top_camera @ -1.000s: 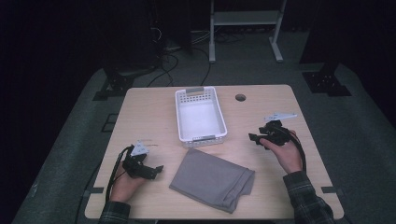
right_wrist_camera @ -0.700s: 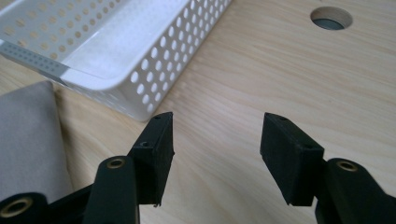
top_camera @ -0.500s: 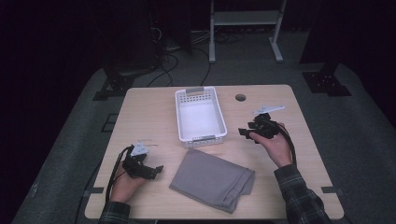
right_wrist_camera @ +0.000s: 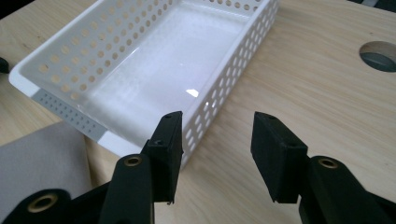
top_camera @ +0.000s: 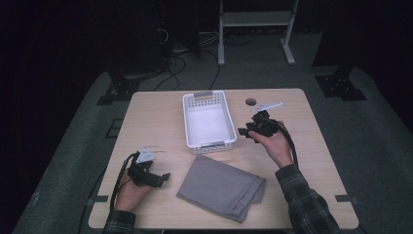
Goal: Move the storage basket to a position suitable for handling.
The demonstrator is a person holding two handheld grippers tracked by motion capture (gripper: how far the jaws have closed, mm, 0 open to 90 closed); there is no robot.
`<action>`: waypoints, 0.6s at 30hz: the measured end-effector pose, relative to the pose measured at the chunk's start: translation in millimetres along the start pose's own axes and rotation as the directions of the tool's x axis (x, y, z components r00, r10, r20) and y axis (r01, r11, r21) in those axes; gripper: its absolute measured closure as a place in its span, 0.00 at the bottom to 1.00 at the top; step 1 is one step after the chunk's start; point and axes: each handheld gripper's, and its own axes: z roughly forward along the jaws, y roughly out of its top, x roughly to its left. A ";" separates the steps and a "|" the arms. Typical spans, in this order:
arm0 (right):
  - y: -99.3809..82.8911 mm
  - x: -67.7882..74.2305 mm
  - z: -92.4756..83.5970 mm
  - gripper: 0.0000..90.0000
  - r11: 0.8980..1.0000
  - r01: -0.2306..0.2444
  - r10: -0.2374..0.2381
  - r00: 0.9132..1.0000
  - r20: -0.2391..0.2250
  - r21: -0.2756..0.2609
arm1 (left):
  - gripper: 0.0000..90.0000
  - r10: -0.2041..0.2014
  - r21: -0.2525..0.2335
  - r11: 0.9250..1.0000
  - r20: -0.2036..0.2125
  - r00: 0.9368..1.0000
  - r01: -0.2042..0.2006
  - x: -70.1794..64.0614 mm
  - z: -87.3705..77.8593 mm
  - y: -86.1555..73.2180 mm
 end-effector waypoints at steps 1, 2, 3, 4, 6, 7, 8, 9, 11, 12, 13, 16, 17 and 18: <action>1.4 0.7 2.0 0.58 1.000 0.001 -0.001 1.000 -0.001 0.002 | 0.00 0.000 0.000 1.000 0.000 1.000 0.000 0.0 0.0 0.0; 2.7 1.5 4.4 0.58 1.000 0.002 -0.002 1.000 -0.006 0.003 | 0.00 0.000 0.000 1.000 0.000 1.000 0.000 0.0 0.0 0.0; 2.7 1.5 4.4 0.58 1.000 0.002 -0.002 1.000 -0.006 0.003 | 0.00 0.000 0.000 1.000 0.000 1.000 0.000 0.0 0.0 0.0; 5.0 3.6 9.1 0.59 1.000 0.000 0.000 1.000 -0.007 0.010 | 0.00 0.000 0.000 1.000 0.000 1.000 0.000 0.0 0.0 0.0; 7.1 5.2 14.6 0.59 1.000 0.005 -0.005 1.000 -0.009 0.013 | 0.00 0.000 0.000 1.000 0.000 1.000 0.000 0.0 0.0 0.0; 8.1 6.2 17.0 0.59 1.000 0.003 -0.003 1.000 -0.012 0.017 | 0.00 0.001 0.001 1.000 0.000 1.000 -0.001 0.1 0.0 0.0; 9.0 6.9 19.6 0.59 1.000 0.005 -0.005 1.000 -0.009 0.022 | 0.00 0.001 0.001 1.000 0.000 1.000 -0.001 0.1 0.0 0.0; 9.6 7.4 22.6 0.60 1.000 0.007 -0.007 1.000 -0.006 0.026 | 0.00 0.000 0.000 1.000 0.000 1.000 0.000 0.0 0.0 0.0; 10.6 8.3 27.6 0.60 0.999 0.003 -0.003 1.000 0.001 0.032 | 0.00 0.000 0.000 1.000 0.000 1.000 0.000 0.0 0.0 0.0; 10.6 8.3 27.6 0.60 0.999 0.003 -0.003 1.000 0.001 0.032 | 0.00 0.000 0.000 1.000 0.000 1.000 0.000 0.0 0.0 0.0; 11.3 8.2 33.2 0.61 0.999 -0.003 0.004 1.000 -0.002 0.044 | 0.00 0.000 0.000 1.000 0.000 1.000 0.000 0.0 0.0 0.0; 11.1 8.5 38.1 0.62 0.998 -0.002 0.002 1.000 0.002 0.056 | 0.00 0.000 0.000 1.000 0.000 1.000 0.000 0.0 0.0 0.0; 10.7 8.1 40.7 0.63 0.998 -0.004 0.004 1.000 0.000 0.062 | 0.00 0.000 0.000 1.000 0.000 1.000 0.000 0.0 0.0 0.0; 10.1 6.5 44.8 0.65 0.997 -0.024 0.025 1.000 -0.012 0.070 | 0.00 0.000 0.000 1.000 0.000 1.000 0.000 0.0 0.0 0.0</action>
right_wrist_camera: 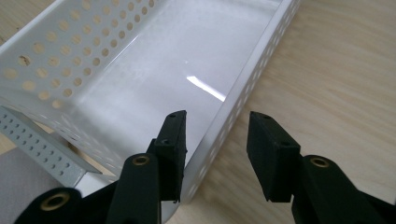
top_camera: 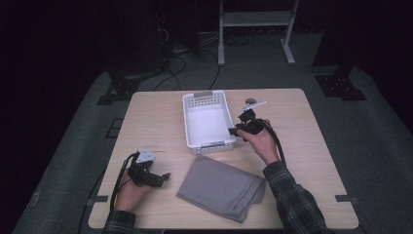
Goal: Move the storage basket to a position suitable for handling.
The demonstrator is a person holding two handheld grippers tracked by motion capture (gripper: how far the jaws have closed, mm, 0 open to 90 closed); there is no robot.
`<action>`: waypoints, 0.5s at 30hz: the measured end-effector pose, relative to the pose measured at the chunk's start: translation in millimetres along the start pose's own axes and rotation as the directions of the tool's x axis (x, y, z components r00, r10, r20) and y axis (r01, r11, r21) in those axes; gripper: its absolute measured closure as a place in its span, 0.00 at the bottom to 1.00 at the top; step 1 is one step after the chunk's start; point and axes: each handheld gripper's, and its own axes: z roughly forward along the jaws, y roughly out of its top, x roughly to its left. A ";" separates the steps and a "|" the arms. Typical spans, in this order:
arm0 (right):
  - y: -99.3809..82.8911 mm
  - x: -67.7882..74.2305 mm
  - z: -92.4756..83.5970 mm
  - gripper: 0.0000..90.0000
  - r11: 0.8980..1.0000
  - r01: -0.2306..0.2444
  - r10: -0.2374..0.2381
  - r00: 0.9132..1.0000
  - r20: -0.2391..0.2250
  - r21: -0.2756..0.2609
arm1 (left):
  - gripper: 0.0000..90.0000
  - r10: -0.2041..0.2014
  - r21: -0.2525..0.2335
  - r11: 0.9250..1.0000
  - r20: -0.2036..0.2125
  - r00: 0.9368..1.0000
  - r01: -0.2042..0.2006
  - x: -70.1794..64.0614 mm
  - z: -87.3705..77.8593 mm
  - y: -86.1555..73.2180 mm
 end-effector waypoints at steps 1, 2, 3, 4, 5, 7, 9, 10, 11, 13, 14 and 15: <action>0.1 -0.6 1.0 0.66 1.000 -0.003 0.003 1.000 -0.005 -0.001 | 0.00 0.000 0.000 1.000 0.000 1.000 0.000 0.0 0.0 0.0; 0.4 -1.0 2.0 0.69 1.000 -0.006 0.006 1.000 -0.010 -0.003 | 0.00 0.000 0.000 1.000 0.000 1.000 0.000 0.0 0.0 0.0; 0.4 -1.0 2.0 0.69 1.000 -0.006 0.006 1.000 -0.010 -0.003 | 0.00 0.000 0.000 1.000 0.000 1.000 0.000 0.0 0.0 0.0; 1.1 -0.9 3.0 0.71 1.000 -0.009 0.009 1.000 -0.013 0.000 | 0.00 0.000 0.000 1.000 0.000 1.000 0.000 0.0 0.0 0.0; 3.0 -0.6 3.7 0.76 1.000 -0.008 0.009 1.000 -0.014 0.009 | 0.00 0.000 0.000 1.000 0.000 1.000 0.000 0.0 0.0 0.0; 5.5 -0.3 3.5 0.77 1.000 -0.002 0.002 1.000 0.008 0.017 | 0.00 0.000 -0.001 1.000 0.000 1.000 0.000 0.0 0.1 0.0; 7.4 -0.7 3.7 0.79 1.000 -0.003 0.002 1.000 0.025 0.021 | 0.00 -0.001 -0.004 1.000 -0.001 1.000 0.001 -0.1 0.3 -0.2; 7.4 -0.7 3.7 0.79 1.000 -0.003 0.002 1.000 0.025 0.021 | 0.00 -0.001 -0.004 1.000 -0.001 1.000 0.001 -0.1 0.3 -0.2; 8.0 -1.6 3.8 0.79 1.000 -0.001 0.000 1.000 0.030 0.021 | 0.00 -0.001 -0.004 1.000 -0.001 1.000 0.001 -0.1 0.3 -0.2; 8.9 -2.9 3.7 0.81 1.000 -0.007 0.006 0.999 0.044 0.022 | 0.00 -0.001 -0.004 1.000 -0.001 1.000 0.001 -0.1 0.3 -0.2; 9.7 -5.2 3.4 0.82 1.000 -0.015 0.014 0.998 0.055 0.022 | 0.00 -0.001 -0.004 1.000 -0.001 1.000 0.001 -0.1 0.3 -0.2; 9.9 -6.6 3.3 0.83 1.000 -0.018 0.017 0.998 0.058 0.021 | 0.00 -0.001 -0.004 1.000 -0.001 1.000 0.001 0.0 0.3 -0.2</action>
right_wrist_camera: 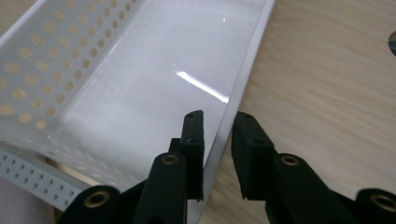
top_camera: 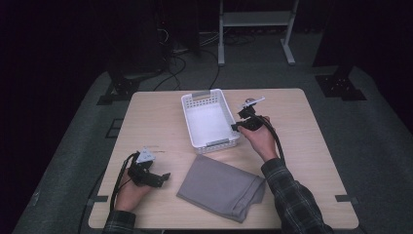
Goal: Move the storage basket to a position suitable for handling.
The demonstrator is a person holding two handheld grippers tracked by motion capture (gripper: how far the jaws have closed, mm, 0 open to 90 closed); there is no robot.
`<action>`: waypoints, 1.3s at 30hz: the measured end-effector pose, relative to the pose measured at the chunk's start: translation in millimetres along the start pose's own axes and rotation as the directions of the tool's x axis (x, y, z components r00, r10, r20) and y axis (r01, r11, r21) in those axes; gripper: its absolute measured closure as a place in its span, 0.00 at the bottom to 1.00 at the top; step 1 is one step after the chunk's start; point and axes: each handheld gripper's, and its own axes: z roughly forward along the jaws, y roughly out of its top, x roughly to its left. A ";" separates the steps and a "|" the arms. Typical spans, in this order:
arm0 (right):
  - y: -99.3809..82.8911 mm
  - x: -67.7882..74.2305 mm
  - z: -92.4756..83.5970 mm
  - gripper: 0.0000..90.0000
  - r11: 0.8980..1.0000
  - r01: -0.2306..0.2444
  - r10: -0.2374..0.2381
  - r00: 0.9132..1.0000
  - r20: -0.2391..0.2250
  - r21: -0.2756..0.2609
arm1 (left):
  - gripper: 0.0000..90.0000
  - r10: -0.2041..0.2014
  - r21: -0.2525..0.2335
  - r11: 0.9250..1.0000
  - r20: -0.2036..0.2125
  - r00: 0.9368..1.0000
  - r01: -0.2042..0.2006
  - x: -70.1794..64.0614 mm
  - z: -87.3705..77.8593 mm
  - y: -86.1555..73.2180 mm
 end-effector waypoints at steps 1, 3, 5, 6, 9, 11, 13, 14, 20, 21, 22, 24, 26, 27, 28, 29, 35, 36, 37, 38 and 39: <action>0.2 -1.0 -0.1 0.84 1.000 -0.002 0.002 1.000 0.003 -0.002 | 0.00 0.000 0.000 1.000 0.000 1.000 0.000 0.0 0.0 0.0; 0.2 -4.1 -0.9 0.85 1.000 -0.015 0.015 1.000 0.017 -0.006 | 0.00 0.000 0.000 1.000 0.000 1.000 0.000 0.0 0.0 0.0; -0.1 -6.7 -1.1 0.86 1.000 -0.017 0.018 1.000 0.016 -0.011 | 0.00 0.000 0.000 1.000 0.000 1.000 0.000 0.0 0.0 0.0; -0.4 -11.4 -1.9 0.88 0.999 -0.027 0.027 0.999 0.026 -0.017 | 0.00 -0.001 0.000 1.000 0.000 1.000 0.001 0.1 0.0 0.0; -1.2 -18.1 -3.7 0.92 0.999 -0.037 0.038 0.999 0.038 -0.022 | 0.00 -0.002 0.000 1.000 -0.001 1.000 0.002 0.1 0.0 0.0; -1.6 -20.1 -4.3 0.92 0.999 -0.041 0.042 0.998 0.042 -0.025 | 0.00 -0.003 0.000 1.000 -0.002 1.000 0.003 0.1 0.0 0.0; -2.3 -23.8 -5.7 0.93 0.999 -0.046 0.048 0.998 0.044 -0.027 | 0.00 -0.004 0.000 1.000 -0.002 1.000 0.004 0.1 0.0 0.0; -2.3 -25.6 -6.4 0.93 0.999 -0.044 0.046 0.998 0.044 -0.027 | 0.00 -0.004 0.000 1.000 -0.002 1.000 0.004 0.1 0.0 0.0; -0.4 -32.8 -19.3 0.94 0.999 -0.031 0.033 0.998 0.054 -0.034 | 0.00 -0.004 0.000 1.000 -0.003 1.000 0.004 0.2 0.0 0.0; -0.6 -33.8 -20.9 0.94 0.999 -0.032 0.035 0.998 0.059 -0.036 | 0.00 -0.004 0.000 1.000 -0.003 1.000 0.004 0.2 0.0 0.0; -1.1 -35.2 -22.5 0.94 0.999 -0.030 0.032 0.998 0.062 -0.035 | 0.00 -0.004 0.000 1.000 -0.003 1.000 0.004 0.2 0.0 0.0; -2.6 -38.7 -25.2 0.94 0.999 -0.028 0.030 0.997 0.067 -0.034 | 0.00 -0.004 0.000 1.000 -0.003 1.000 0.004 0.2 0.0 0.0; -4.9 -42.4 -28.5 0.94 0.999 -0.030 0.032 0.997 0.070 -0.033 | 0.00 -0.004 0.000 1.000 -0.003 1.000 0.004 0.2 -0.1 0.0; -4.9 -42.4 -28.5 0.94 0.999 -0.030 0.032 0.997 0.070 -0.033 | 0.00 -0.004 0.000 1.000 -0.003 1.000 0.004 0.2 -0.1 0.0; -7.3 -45.9 -31.5 0.94 0.999 -0.033 0.036 0.997 0.075 -0.032 | 0.00 -0.004 0.000 1.000 -0.003 1.000 0.004 0.2 -0.1 0.0; -7.3 -45.9 -31.5 0.94 0.999 -0.033 0.036 0.997 0.075 -0.032 | 0.00 -0.004 0.000 1.000 -0.003 1.000 0.004 0.2 -0.1 0.0; -17.7 -62.7 -45.0 0.94 0.999 -0.045 0.048 0.995 0.088 -0.028 | 0.00 -0.005 0.000 1.000 -0.004 1.000 0.005 0.2 -0.1 0.0; -19.6 -65.8 -47.5 0.94 0.999 -0.046 0.048 0.995 0.090 -0.026 | 0.00 -0.005 0.000 1.000 -0.004 1.000 0.005 0.2 -0.1 0.0; -20.8 -67.3 -49.0 0.94 0.999 -0.047 0.049 0.994 0.093 -0.028 | 0.00 -0.005 0.000 1.000 -0.004 1.000 0.005 0.2 -0.1 0.0; -23.0 -69.9 -51.4 0.94 0.998 -0.048 0.050 0.994 0.096 -0.027 | 0.00 -0.005 0.001 1.000 -0.004 1.000 0.005 0.2 -0.1 0.0; -23.0 -69.9 -51.4 0.94 0.998 -0.048 0.050 0.994 0.096 -0.027 | 0.00 -0.005 0.001 1.000 -0.004 1.000 0.005 0.2 -0.1 0.0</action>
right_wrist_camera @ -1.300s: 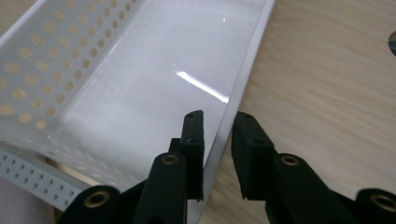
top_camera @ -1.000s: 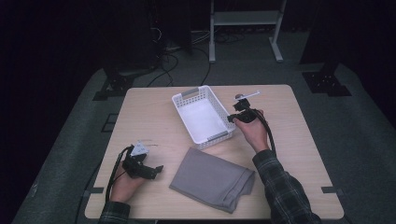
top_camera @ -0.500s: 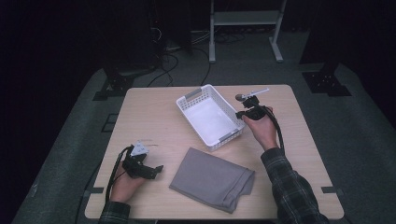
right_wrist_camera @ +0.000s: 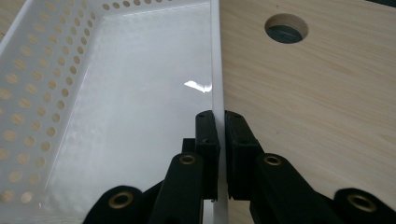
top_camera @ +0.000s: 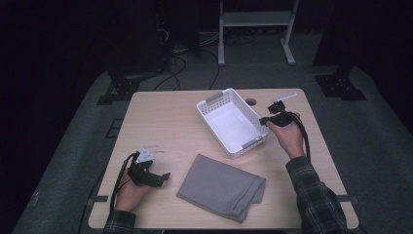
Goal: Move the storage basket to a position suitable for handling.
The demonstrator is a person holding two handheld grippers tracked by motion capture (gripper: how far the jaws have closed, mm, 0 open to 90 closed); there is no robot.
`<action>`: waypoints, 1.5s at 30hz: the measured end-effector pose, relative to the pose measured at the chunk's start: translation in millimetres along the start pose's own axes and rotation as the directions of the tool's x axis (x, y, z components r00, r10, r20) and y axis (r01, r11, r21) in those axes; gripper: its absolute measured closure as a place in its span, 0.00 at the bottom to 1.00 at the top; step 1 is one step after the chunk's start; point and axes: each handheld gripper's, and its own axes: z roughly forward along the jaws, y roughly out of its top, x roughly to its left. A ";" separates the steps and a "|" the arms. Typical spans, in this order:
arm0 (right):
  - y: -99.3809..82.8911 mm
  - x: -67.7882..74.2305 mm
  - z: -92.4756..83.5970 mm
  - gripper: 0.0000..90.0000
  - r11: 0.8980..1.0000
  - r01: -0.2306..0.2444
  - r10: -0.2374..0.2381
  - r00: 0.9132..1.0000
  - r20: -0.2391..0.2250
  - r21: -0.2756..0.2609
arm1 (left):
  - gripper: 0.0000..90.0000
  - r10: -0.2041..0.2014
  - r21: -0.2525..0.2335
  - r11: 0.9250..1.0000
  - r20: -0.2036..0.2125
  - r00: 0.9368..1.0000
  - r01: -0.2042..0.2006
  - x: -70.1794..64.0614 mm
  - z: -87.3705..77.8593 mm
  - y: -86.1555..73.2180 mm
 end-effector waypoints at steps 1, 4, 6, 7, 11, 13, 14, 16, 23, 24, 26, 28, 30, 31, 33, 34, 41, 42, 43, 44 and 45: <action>-3.3 -4.5 -3.2 0.94 1.000 -0.002 0.002 1.000 0.003 0.004 | 0.00 0.000 0.000 1.000 0.000 1.000 0.000 0.0 0.0 0.0; -8.7 -11.5 -6.6 0.94 1.000 -0.005 0.005 1.000 0.009 0.009 | 0.00 0.000 0.000 1.000 0.000 1.000 0.000 0.0 0.0 0.0; -12.2 -16.5 -8.7 0.94 1.000 -0.008 0.008 1.000 0.012 0.014 | 0.00 0.000 0.000 1.000 0.000 1.000 0.000 0.0 0.0 0.0; -12.2 -16.5 -8.7 0.94 1.000 -0.008 0.008 1.000 0.012 0.014 | 0.00 0.000 0.000 1.000 0.000 1.000 0.000 0.0 0.0 0.0; -19.0 -27.1 -14.5 0.94 1.000 -0.015 0.014 1.000 0.018 0.018 | 0.00 0.000 0.000 1.000 0.000 1.000 0.000 0.0 0.0 0.0; -20.2 -28.7 -15.4 0.94 1.000 -0.016 0.016 1.000 0.020 0.020 | 0.00 0.000 0.000 1.000 0.000 1.000 0.000 0.0 0.0 0.0; -22.3 -31.6 -16.9 0.94 1.000 -0.018 0.018 1.000 0.022 0.023 | 0.00 0.000 0.000 1.000 0.000 1.000 0.000 0.0 0.0 0.0; -23.0 -32.9 -17.6 0.94 0.999 -0.020 0.020 1.000 0.024 0.025 | 0.00 0.000 0.000 1.000 0.000 1.000 0.000 0.0 0.0 0.0; -28.1 -39.6 -18.2 0.93 0.999 -0.025 0.024 0.999 0.034 0.039 | 0.00 0.000 0.000 1.000 0.000 1.000 0.000 0.0 0.0 0.0; -29.2 -41.2 -17.7 0.93 0.999 -0.027 0.026 0.999 0.027 0.038 | 0.00 0.000 0.000 1.000 0.000 1.000 0.000 0.0 0.0 0.0; -29.2 -41.8 -18.2 0.90 0.999 -0.029 0.028 0.999 0.029 0.038 | 0.00 0.000 0.000 1.000 0.000 1.000 0.000 0.0 0.0 0.0; -28.8 -41.7 -19.5 0.84 0.999 -0.031 0.030 0.999 0.036 0.034 | 0.00 0.000 0.000 1.000 0.000 1.000 0.000 0.0 0.0 0.0; -27.5 -41.5 -25.1 0.80 0.999 -0.031 0.030 0.999 0.041 0.019 | 0.00 0.000 0.000 1.000 0.000 1.000 0.000 0.0 0.0 0.0; -26.6 -40.9 -28.5 0.77 0.999 -0.031 0.030 0.999 0.040 0.010 | 0.00 0.000 0.000 1.000 0.000 1.000 0.000 0.0 0.0 0.0; -25.0 -38.4 -35.3 0.72 1.000 -0.026 0.026 0.998 0.054 -0.004 | 0.00 0.000 0.000 1.000 -0.001 1.000 0.000 0.0 0.0 0.0; -24.1 -35.9 -41.1 0.67 1.000 -0.024 0.025 0.998 0.052 -0.019 | 0.00 0.000 0.000 1.000 -0.001 1.000 0.000 -0.1 0.0 0.0; -24.0 -13.9 -51.5 0.64 0.999 -0.003 0.003 1.000 0.005 -0.042 | 0.00 0.000 0.003 1.000 0.000 1.000 0.000 0.0 -0.2 0.1; -24.2 -10.6 -51.5 0.64 0.999 0.002 -0.002 1.000 -0.001 -0.043 | 0.00 0.000 0.003 1.000 0.000 1.000 0.000 0.0 -0.2 0.1; -24.2 -8.2 -51.5 0.64 0.999 0.004 -0.004 1.000 -0.007 -0.041 | 0.00 0.000 0.003 1.000 0.000 1.000 0.000 0.0 -0.2 0.1; -24.1 -4.8 -51.7 0.64 0.999 0.008 -0.009 1.000 -0.017 -0.043 | 0.00 0.000 0.003 1.000 -0.001 1.000 0.000 0.0 -0.2 0.1; -23.9 -1.7 -52.1 0.64 0.999 0.012 -0.013 1.000 -0.022 -0.045 | 0.00 0.000 0.003 1.000 0.000 1.000 0.000 0.0 -0.2 0.1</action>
